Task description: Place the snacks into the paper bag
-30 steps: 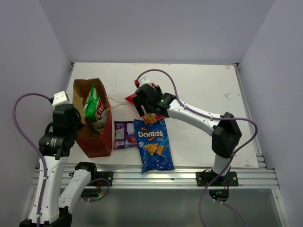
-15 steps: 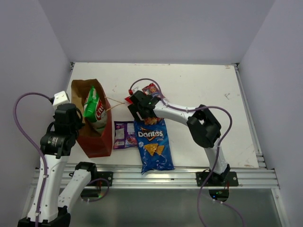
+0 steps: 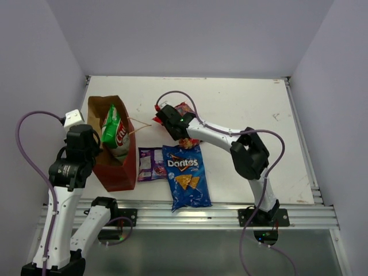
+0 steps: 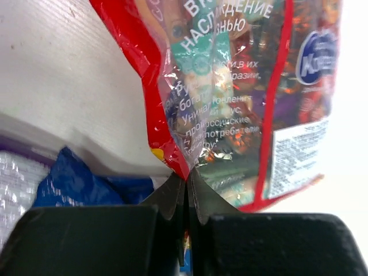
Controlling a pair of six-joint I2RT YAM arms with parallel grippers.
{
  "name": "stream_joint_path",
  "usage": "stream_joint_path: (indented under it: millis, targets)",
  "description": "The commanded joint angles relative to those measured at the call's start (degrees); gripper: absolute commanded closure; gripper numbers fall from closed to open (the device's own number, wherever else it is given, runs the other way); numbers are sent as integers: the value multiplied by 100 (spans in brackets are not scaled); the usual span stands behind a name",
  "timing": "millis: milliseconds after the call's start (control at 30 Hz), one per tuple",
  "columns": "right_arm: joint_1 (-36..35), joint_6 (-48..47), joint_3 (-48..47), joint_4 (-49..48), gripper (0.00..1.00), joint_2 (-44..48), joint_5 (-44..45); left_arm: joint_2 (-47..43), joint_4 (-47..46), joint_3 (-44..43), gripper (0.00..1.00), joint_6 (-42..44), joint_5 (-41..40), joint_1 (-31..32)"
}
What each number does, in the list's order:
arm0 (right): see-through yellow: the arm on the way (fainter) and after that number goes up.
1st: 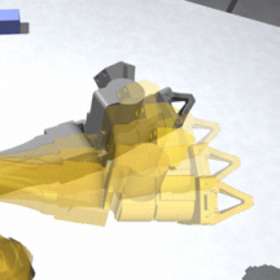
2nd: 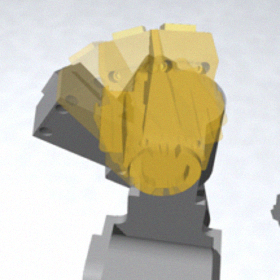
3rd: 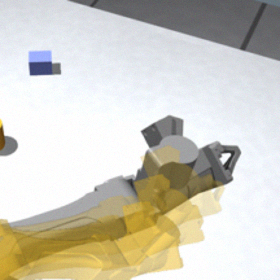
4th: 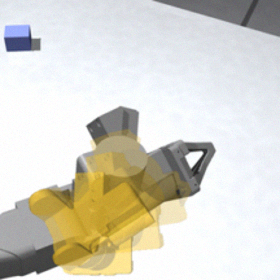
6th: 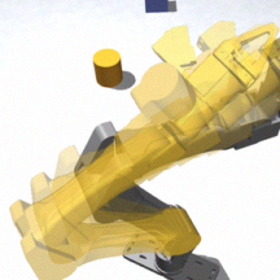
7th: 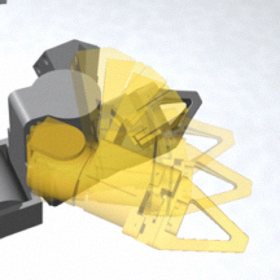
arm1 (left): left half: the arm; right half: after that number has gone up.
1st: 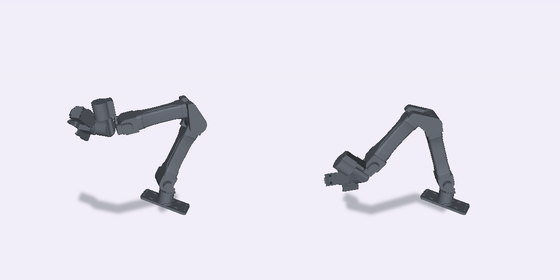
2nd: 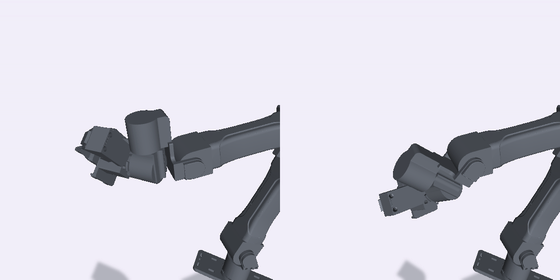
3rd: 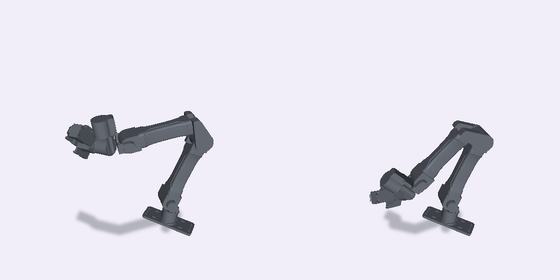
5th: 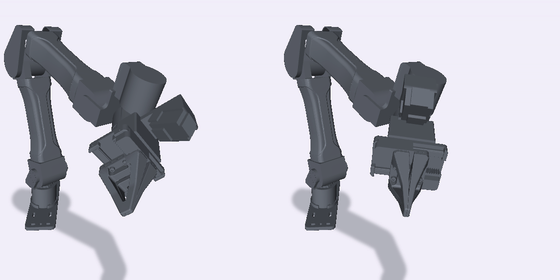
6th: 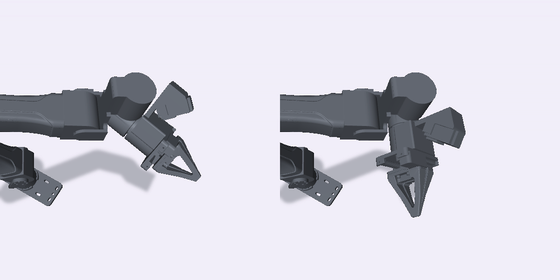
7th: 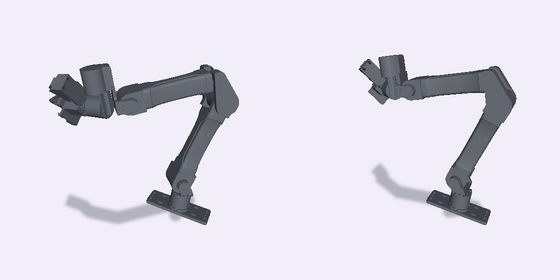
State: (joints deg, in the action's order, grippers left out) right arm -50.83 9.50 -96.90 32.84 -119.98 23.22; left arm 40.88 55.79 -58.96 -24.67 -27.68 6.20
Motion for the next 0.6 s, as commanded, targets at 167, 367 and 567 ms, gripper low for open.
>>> stream_joint_path:
  millis: [167, 367, 567]
  targets:
    - [-32, -625, -4472, 2118, 100, 198, -888, -63, 64, -344, 100, -161, -203, 40]
    - [-85, 384, -5210, 512, 100, 580, -2663, -168, 169, -230, 100, -240, -106, 40]
    - [-524, 781, -5594, -548, 100, 511, -3165, -265, 213, -177, 100, -311, 0, 40]
